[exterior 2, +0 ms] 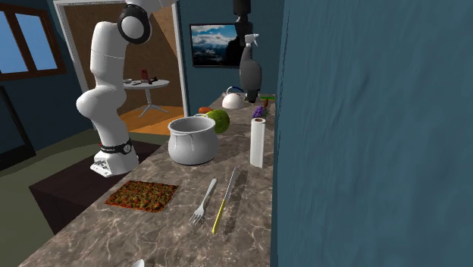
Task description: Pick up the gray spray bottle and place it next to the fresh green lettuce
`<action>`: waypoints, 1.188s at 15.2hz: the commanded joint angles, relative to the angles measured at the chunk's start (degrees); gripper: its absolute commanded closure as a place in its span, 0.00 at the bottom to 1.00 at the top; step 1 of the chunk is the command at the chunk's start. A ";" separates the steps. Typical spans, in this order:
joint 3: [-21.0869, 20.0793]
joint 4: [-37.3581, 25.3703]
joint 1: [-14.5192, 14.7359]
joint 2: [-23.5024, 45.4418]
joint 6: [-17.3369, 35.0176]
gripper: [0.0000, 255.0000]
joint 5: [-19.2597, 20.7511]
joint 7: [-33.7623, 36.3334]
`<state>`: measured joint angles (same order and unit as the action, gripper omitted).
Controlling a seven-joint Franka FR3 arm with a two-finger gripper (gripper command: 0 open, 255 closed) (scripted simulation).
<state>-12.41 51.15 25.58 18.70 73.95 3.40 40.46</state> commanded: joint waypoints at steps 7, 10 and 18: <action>0.15 16.07 -1.53 -6.30 9.92 1.00 -1.55 -0.42; 0.22 20.61 -1.84 -7.80 12.99 1.00 -1.91 -0.60; 0.38 30.63 -2.34 -10.51 20.35 1.00 -2.54 -0.98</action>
<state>-12.04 80.75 23.26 8.38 93.41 0.90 39.49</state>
